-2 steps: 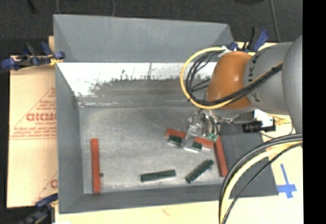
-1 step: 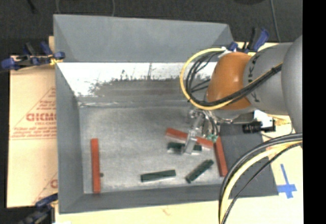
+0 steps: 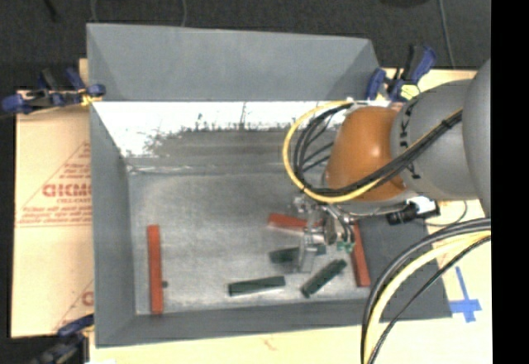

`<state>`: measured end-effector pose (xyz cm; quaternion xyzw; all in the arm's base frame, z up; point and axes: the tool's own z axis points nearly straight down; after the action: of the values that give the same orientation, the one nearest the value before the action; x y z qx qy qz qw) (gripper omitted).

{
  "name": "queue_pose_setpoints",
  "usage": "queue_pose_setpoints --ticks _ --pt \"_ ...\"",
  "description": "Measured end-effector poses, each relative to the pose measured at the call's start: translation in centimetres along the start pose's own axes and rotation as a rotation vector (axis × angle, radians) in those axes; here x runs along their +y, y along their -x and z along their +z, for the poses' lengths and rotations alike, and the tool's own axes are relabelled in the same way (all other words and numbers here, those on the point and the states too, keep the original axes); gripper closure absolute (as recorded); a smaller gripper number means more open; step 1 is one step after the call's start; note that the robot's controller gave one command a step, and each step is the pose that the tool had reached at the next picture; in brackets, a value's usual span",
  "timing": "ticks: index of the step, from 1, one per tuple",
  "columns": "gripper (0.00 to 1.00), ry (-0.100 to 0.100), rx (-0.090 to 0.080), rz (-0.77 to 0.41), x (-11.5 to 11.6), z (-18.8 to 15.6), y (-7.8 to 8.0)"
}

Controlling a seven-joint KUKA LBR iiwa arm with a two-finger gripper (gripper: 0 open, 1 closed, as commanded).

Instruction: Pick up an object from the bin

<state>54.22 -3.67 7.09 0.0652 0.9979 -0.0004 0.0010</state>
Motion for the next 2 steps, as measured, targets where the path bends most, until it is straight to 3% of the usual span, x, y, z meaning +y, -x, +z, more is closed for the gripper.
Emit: queue_pose_setpoints --ticks 1,2 --pt "1.00 0.000 -0.001 0.001 0.0 0.0 0.0" --pt "1.00 0.001 0.003 -0.182 -1.5 0.1 -0.2"
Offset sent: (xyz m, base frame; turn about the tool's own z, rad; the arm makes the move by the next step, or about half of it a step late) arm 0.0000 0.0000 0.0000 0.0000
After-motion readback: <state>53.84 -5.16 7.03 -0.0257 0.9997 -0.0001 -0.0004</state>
